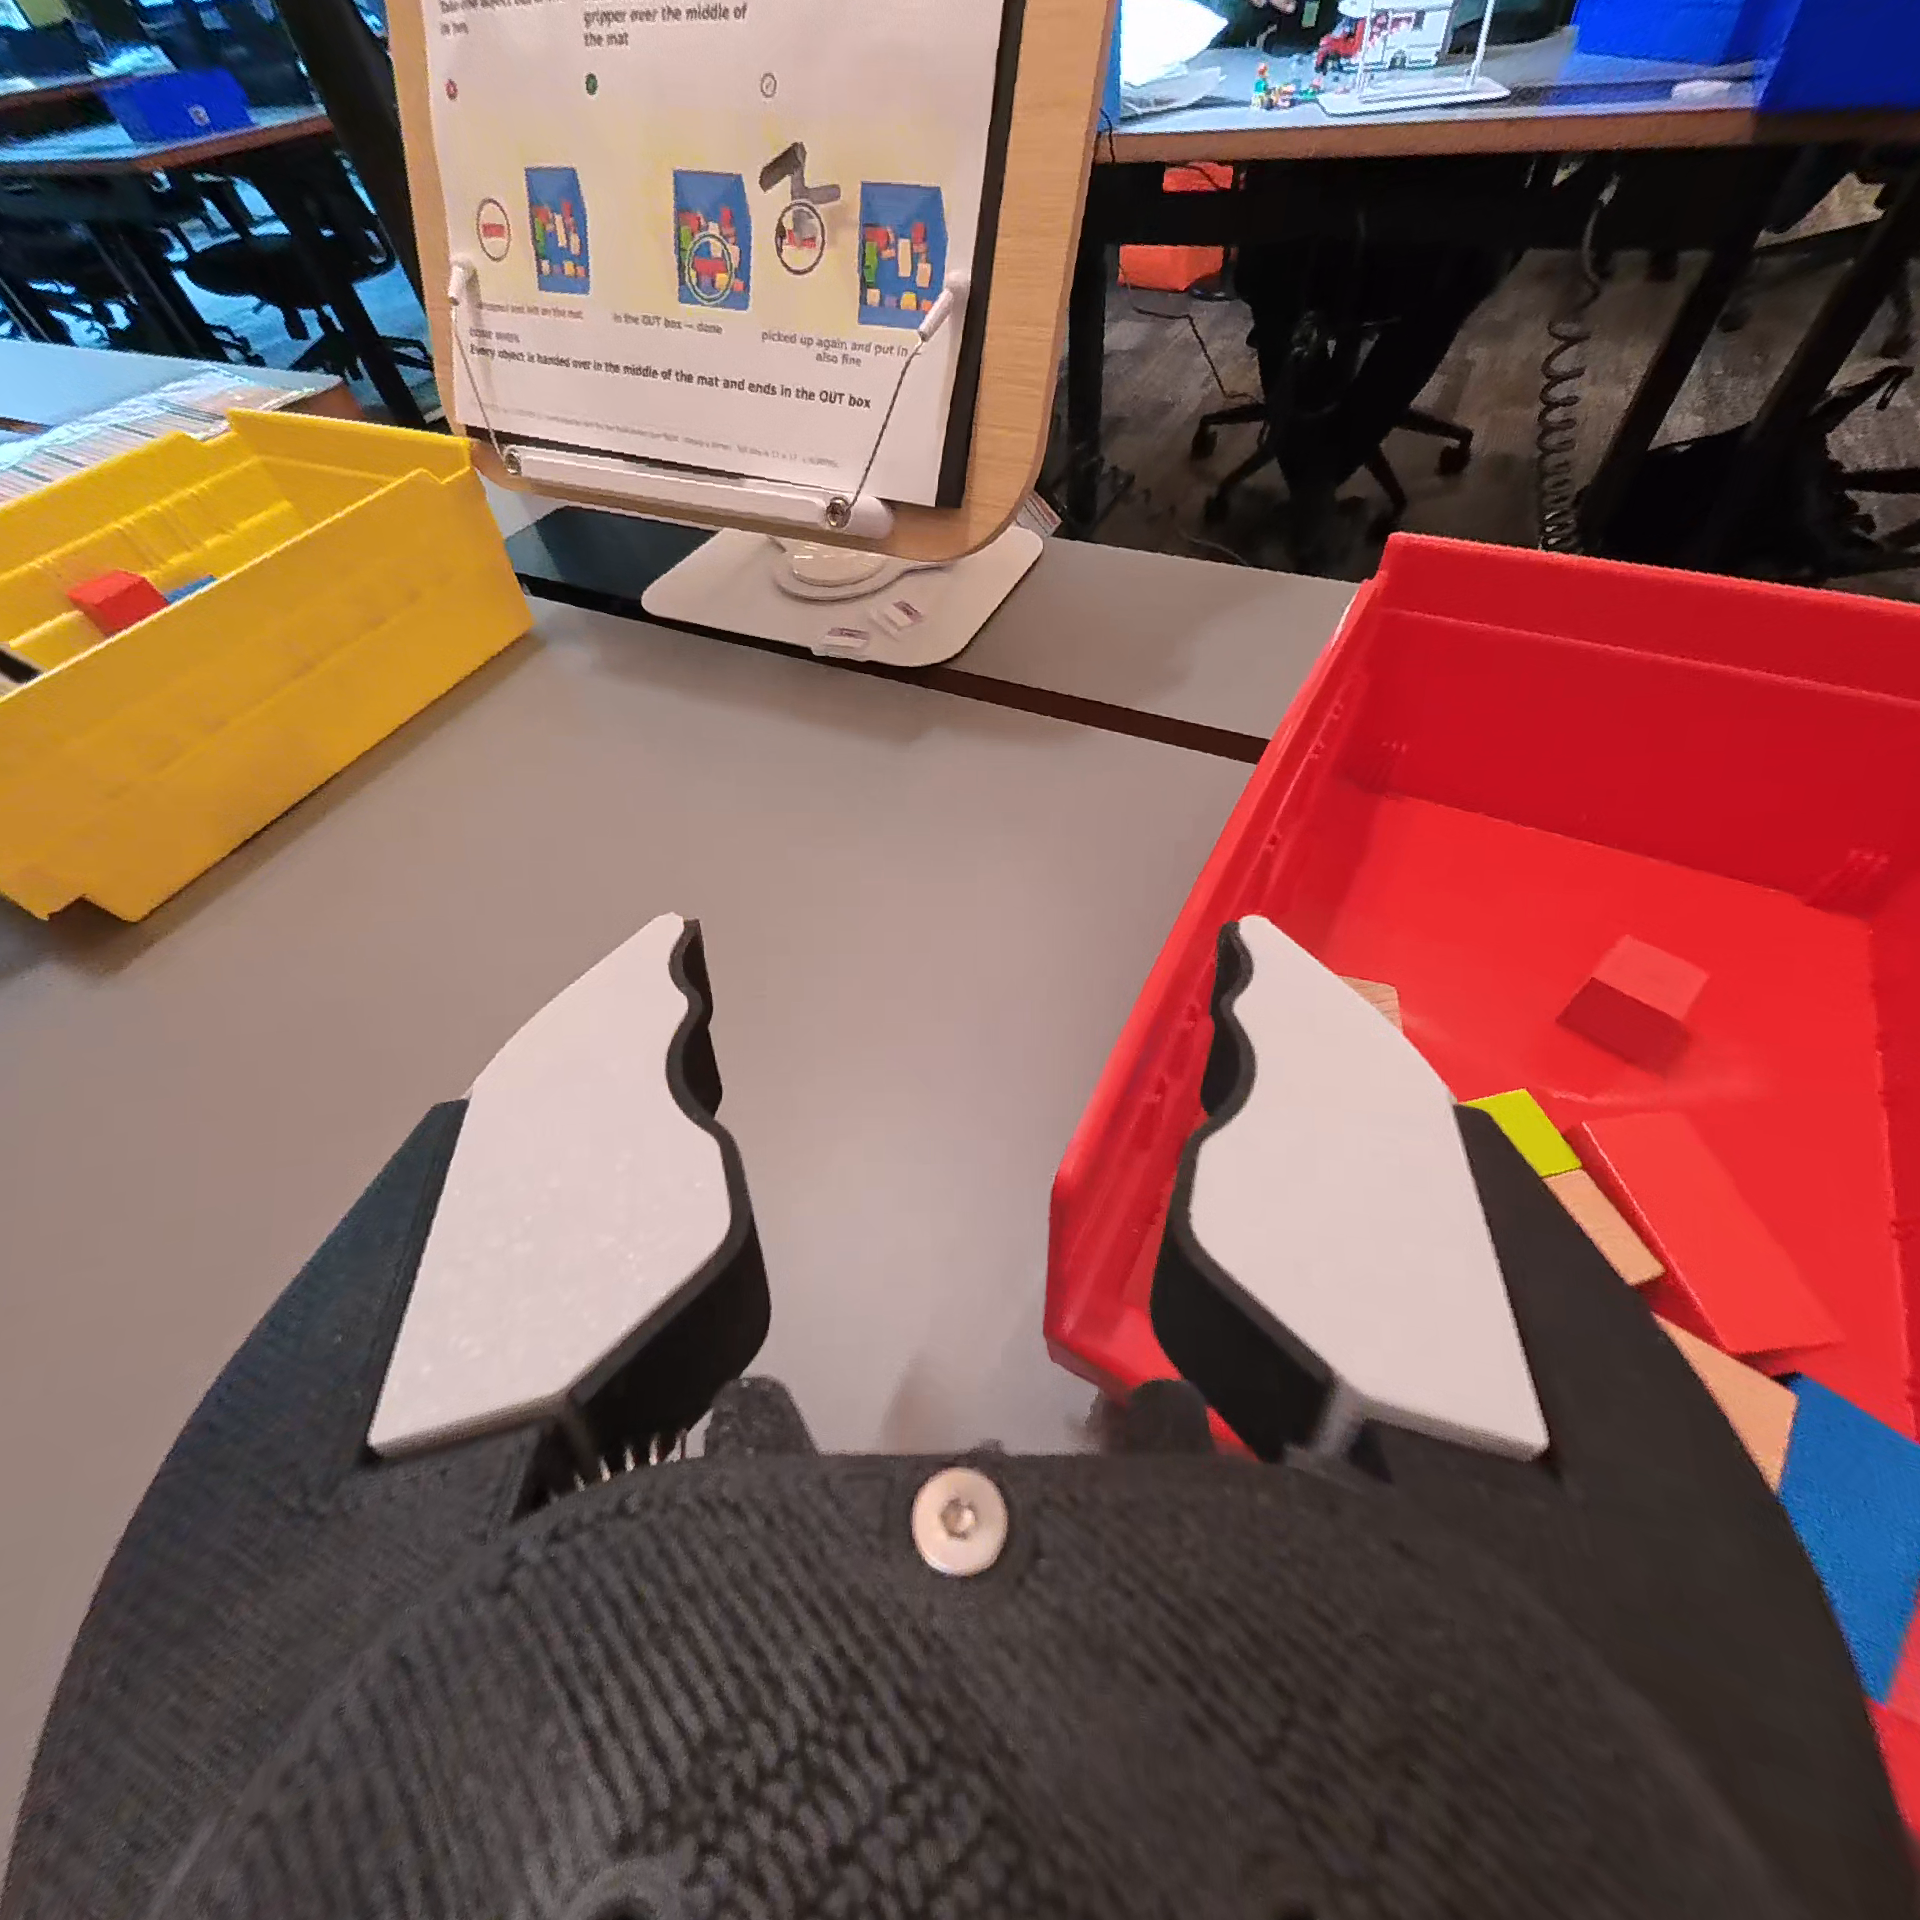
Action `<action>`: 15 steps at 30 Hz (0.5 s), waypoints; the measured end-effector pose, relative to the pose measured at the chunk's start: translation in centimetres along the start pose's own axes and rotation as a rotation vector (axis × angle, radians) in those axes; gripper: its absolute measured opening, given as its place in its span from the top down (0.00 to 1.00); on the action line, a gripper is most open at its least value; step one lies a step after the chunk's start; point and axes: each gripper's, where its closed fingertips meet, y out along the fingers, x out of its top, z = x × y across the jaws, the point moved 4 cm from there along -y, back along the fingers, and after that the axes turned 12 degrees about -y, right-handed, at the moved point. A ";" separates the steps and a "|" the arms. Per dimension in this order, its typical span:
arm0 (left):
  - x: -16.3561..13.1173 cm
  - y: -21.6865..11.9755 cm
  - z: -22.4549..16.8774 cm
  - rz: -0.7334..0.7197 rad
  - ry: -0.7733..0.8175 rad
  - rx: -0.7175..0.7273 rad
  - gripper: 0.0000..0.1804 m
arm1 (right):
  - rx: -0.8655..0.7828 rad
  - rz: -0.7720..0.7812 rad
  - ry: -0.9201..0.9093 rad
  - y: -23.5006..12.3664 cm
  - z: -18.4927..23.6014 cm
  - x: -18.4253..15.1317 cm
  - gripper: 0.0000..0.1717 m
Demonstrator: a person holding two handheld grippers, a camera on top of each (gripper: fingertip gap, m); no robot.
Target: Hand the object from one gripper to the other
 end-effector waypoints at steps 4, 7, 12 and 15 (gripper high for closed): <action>0.8 0.5 -0.2 -0.031 -0.054 -0.011 0.65 | 0.009 0.016 0.016 -0.2 0.4 -0.6 0.46; 1.2 0.9 -0.2 -0.029 -0.067 -0.013 0.67 | 0.010 0.029 0.023 -0.5 0.5 -0.7 0.46; 1.3 1.9 0.1 -0.011 -0.082 -0.020 0.69 | 0.016 0.048 0.009 -0.8 0.7 -0.1 0.46; 1.4 2.5 0.4 -0.013 -0.096 -0.028 0.70 | 0.010 0.055 -0.010 -0.9 1.0 0.3 0.46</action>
